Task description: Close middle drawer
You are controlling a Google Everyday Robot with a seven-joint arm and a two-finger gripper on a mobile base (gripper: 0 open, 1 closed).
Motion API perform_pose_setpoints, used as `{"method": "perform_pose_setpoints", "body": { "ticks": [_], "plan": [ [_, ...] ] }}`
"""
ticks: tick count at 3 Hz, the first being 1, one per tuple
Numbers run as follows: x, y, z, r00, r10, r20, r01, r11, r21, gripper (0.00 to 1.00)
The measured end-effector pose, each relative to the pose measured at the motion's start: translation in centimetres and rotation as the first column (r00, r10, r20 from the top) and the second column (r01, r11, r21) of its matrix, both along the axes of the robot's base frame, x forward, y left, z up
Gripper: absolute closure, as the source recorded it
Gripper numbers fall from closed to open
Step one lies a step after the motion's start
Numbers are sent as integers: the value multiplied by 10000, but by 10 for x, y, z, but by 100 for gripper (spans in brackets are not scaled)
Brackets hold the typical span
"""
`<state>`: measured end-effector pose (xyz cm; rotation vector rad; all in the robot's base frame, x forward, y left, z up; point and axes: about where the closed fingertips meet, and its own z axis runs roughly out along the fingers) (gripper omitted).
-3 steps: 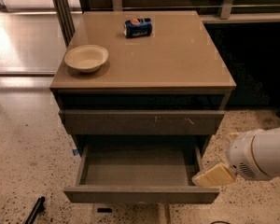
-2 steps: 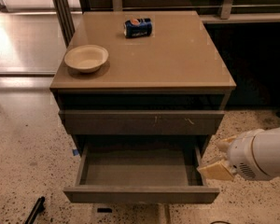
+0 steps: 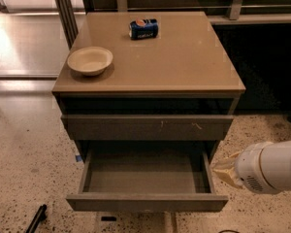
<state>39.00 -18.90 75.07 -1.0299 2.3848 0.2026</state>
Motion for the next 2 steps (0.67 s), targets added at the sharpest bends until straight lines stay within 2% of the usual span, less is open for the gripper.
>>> {"method": "perform_pose_setpoints", "body": {
  "ticks": [1, 2],
  "plan": [
    [-2, -3, -49, 9976, -615, -304, 622, 9978, 245, 100],
    [-4, -4, -105, 9878, -1457, -550, 1493, 9863, 700, 100]
  ]
}}
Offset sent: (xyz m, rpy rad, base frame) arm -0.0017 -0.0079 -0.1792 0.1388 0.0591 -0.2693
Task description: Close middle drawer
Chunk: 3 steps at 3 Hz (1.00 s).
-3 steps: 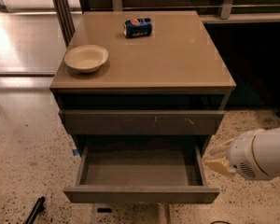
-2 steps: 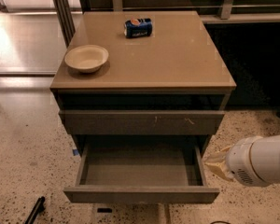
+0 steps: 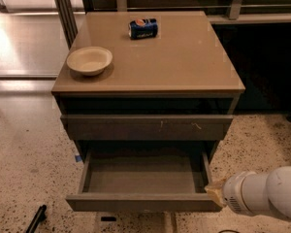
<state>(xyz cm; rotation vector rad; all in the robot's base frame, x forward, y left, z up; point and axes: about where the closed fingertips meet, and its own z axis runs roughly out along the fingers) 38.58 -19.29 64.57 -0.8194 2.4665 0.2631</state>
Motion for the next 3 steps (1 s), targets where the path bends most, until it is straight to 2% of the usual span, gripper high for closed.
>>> {"method": "perform_pose_setpoints", "body": {
  "ticks": [1, 2, 3],
  "plan": [
    [-7, 9, -62, 9967, -701, -404, 713, 9970, 305, 100],
    [5, 12, -136, 9867, -1384, -849, 1388, 9903, -7, 100],
    [9, 16, -136, 9884, -1279, -817, 1282, 9918, -27, 100]
  ]
}}
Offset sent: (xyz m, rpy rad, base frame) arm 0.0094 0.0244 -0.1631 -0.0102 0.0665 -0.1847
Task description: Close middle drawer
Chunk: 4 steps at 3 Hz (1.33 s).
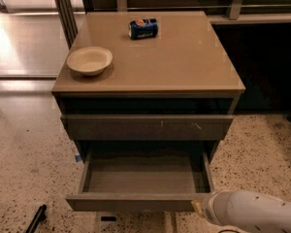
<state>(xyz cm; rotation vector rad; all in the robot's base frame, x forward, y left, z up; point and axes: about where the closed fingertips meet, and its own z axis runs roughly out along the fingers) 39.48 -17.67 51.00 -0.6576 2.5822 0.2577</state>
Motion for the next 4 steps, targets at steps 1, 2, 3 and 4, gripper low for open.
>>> {"method": "perform_pose_setpoints", "body": {
  "ticks": [1, 2, 3, 4],
  "plan": [
    [2, -2, -21, 9992, -362, -150, 365, 9991, 213, 100],
    [5, -8, -62, 9960, -810, -386, 826, 9957, 428, 100],
    [8, -14, -97, 9912, -1110, -721, 1149, 9920, 522, 100],
    [31, -14, -117, 9902, -1232, -656, 1274, 9898, 634, 100]
  ]
}}
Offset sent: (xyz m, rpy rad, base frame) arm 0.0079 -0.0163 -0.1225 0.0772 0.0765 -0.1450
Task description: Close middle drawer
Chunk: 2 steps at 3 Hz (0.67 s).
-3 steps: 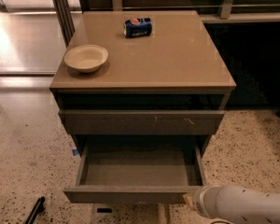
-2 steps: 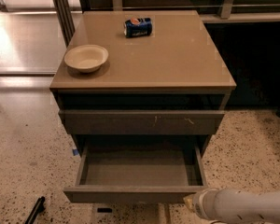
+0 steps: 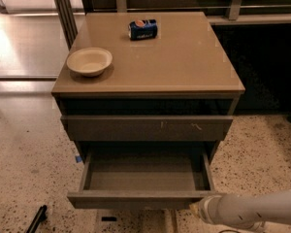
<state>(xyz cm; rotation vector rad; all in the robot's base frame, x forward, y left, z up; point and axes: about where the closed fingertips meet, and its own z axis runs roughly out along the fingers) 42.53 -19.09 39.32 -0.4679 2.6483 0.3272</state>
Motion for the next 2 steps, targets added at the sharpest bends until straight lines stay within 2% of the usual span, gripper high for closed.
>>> {"method": "perform_pose_setpoints", "body": {
  "ticks": [1, 2],
  "plan": [
    [0, 0, 0, 10000, 1, 1, -1, 10000, 0, 100],
    [28, 6, 5, 9980, 517, 359, -522, 9985, 153, 100]
  ]
}}
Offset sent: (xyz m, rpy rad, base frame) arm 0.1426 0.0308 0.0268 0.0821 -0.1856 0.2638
